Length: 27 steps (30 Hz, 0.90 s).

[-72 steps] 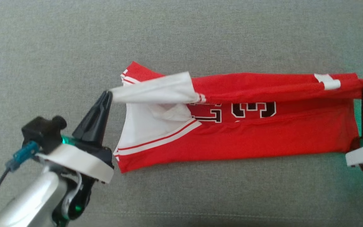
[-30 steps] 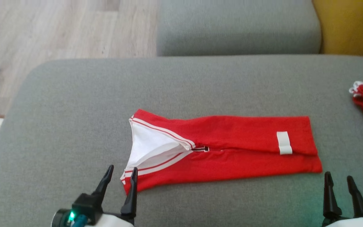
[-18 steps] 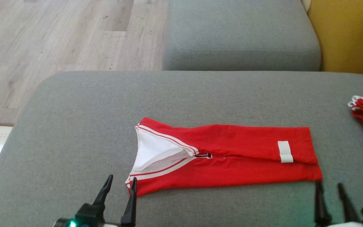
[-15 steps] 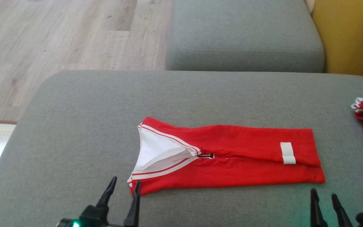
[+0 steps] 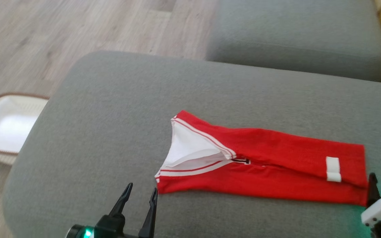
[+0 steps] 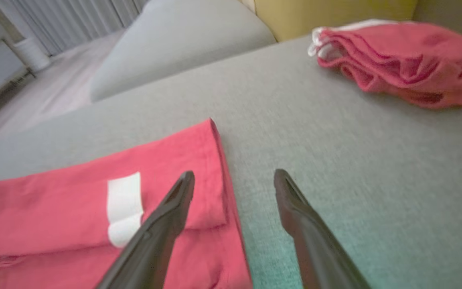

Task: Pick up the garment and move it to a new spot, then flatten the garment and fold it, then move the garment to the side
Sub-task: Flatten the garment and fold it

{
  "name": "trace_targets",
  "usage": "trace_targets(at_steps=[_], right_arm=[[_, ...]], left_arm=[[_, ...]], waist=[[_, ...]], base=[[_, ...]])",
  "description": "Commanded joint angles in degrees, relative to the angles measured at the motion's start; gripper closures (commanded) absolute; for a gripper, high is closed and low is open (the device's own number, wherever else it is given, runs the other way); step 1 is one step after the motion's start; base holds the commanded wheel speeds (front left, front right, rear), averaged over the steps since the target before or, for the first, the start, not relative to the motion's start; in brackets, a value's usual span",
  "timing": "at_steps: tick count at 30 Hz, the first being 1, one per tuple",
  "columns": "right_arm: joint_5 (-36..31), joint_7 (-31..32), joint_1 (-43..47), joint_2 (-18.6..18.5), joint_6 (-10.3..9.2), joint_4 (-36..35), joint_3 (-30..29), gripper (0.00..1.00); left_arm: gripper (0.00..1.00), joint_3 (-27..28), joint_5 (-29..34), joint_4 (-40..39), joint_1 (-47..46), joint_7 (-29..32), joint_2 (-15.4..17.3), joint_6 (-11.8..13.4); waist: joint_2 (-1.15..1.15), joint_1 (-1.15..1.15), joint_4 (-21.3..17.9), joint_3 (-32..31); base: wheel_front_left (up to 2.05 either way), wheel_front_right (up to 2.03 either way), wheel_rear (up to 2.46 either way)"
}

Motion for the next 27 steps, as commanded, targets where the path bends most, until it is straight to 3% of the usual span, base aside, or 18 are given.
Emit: trace_targets(at_steps=[1, 12, 13, 14, 16, 22, 27], right_arm=[[-1.1, 0.7, -3.0, -1.8, -0.05, 0.7, -0.2, 0.0], [-3.6, 3.8, -6.4, -1.1, -0.05, 11.4, -4.1, 0.0], [-3.1, 4.2, -6.7, -0.8, -0.05, 11.9, -4.1, 0.04], [-3.0, 4.8, -7.1, -1.0, -0.05, 12.4, -2.5, 0.6], [-2.7, 4.8, -7.3, -1.3, -0.05, 12.3, -1.6, 1.0], [-1.5, 4.3, -8.2, -3.1, -0.05, 10.8, 0.2, 1.0], [-1.9, 3.7, -8.6, -6.7, -0.05, 8.2, 1.0, 1.0]], left_arm=[[0.0, 1.6, 0.5, -2.1, -2.9, -0.7, -0.8, -0.1], [0.0, 1.9, 0.3, -1.8, -3.4, -0.7, -1.7, -1.0], [0.0, 1.9, 0.3, -1.8, -3.4, -0.7, -1.7, -1.0], [0.0, 2.1, 0.4, -1.8, -3.6, -0.7, -1.9, -1.1], [0.0, 2.2, 0.5, -1.9, -3.7, -0.7, -2.0, -1.1], [0.0, 2.6, 0.7, -2.0, -3.9, -0.7, -2.2, -1.2], [0.0, 2.6, 0.7, -2.5, -4.3, -0.7, -2.3, -1.2]], waist=[[0.0, 0.0, 1.7, 1.4], [0.0, 0.0, 4.0, 3.4], [0.0, 0.0, 3.9, 3.5], [0.0, 0.0, 3.7, 3.8], [0.0, 0.0, 3.4, 4.0], [0.0, 0.0, 1.8, 4.4], [0.0, 0.0, 0.0, 5.2]], base=[[0.0, 0.0, 0.0], [0.0, 0.0, 0.0], [0.0, 0.0, 0.0], [0.0, 0.0, 0.0], [0.0, 0.0, 0.0], [0.0, 0.0, 0.0], [0.0, 0.0, 0.0]])
